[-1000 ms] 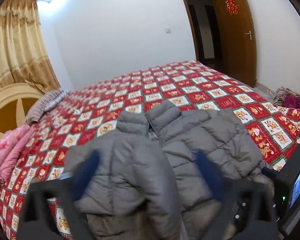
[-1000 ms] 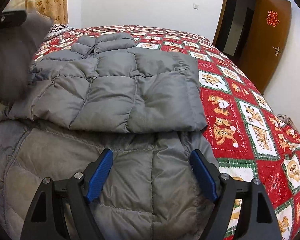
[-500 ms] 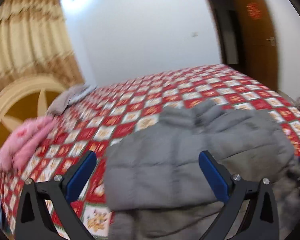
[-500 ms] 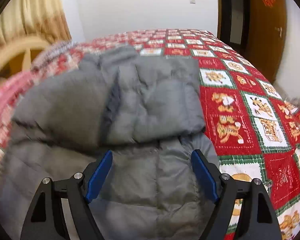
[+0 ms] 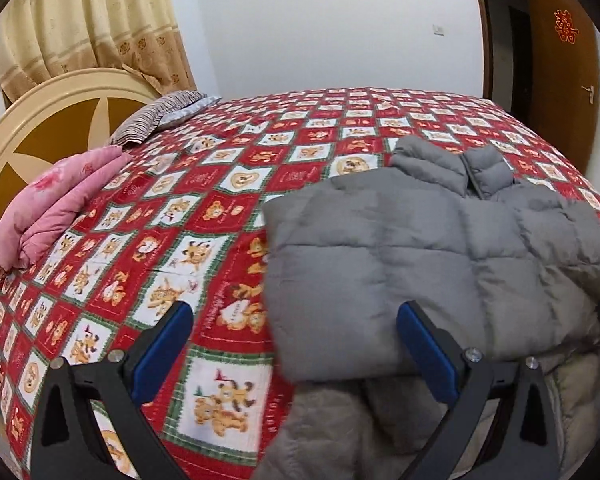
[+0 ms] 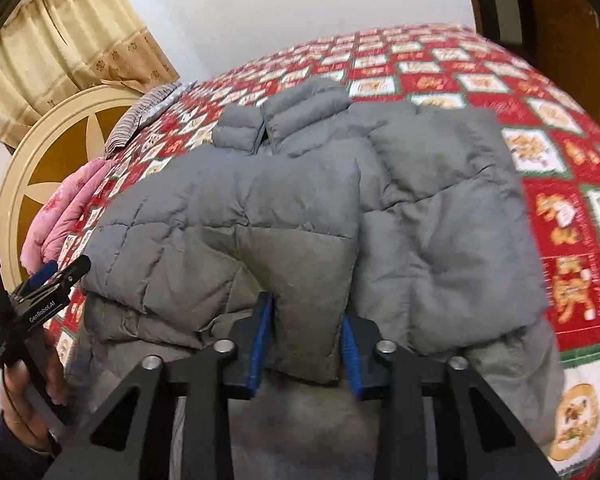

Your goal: Fold large clothes

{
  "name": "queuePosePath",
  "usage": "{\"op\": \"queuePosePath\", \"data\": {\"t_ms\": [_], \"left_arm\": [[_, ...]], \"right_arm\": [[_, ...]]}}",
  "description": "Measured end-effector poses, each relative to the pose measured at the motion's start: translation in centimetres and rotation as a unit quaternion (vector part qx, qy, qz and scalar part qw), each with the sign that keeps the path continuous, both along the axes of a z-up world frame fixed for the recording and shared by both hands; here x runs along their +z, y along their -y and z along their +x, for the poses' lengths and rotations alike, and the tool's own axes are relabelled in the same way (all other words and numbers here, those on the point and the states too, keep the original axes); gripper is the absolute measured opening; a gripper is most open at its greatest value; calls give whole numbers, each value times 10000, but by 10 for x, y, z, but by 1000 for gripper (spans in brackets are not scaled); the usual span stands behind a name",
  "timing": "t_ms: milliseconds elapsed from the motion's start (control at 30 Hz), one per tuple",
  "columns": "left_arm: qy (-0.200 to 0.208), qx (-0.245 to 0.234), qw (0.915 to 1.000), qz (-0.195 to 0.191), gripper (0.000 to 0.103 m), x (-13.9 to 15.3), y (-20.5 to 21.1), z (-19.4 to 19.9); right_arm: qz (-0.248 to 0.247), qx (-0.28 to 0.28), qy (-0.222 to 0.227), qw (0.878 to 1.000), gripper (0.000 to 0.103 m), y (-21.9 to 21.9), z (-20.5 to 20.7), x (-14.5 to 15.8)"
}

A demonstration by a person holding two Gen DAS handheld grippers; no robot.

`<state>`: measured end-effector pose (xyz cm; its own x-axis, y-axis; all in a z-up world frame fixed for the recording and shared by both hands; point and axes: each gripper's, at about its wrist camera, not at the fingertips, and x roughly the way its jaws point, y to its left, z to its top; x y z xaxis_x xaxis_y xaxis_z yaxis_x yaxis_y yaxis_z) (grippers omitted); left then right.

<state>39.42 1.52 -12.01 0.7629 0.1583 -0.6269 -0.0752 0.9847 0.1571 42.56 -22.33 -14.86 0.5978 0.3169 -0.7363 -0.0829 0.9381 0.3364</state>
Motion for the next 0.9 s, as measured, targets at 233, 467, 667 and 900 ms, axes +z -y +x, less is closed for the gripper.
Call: {"op": "queuePosePath", "data": {"t_ms": [233, 467, 667, 900], "left_arm": [[-190, 715, 9971, -155, 103, 0, -52, 12], [157, 338, 9987, -342, 103, 32, -19, 11], [261, -493, 9982, -200, 103, 33, 46, 28], [-296, -612, 9977, -1, 103, -15, 75, 64]], "right_arm": [[-447, -82, 39, 9990, 21, 22, -21, -7], [-788, -754, 228, 9938, 63, 46, -31, 13], [-1021, -1097, 963, 9840, 63, 27, -28, 70], [-529, -302, 741, 9954, 63, -26, 22, 50]]}}
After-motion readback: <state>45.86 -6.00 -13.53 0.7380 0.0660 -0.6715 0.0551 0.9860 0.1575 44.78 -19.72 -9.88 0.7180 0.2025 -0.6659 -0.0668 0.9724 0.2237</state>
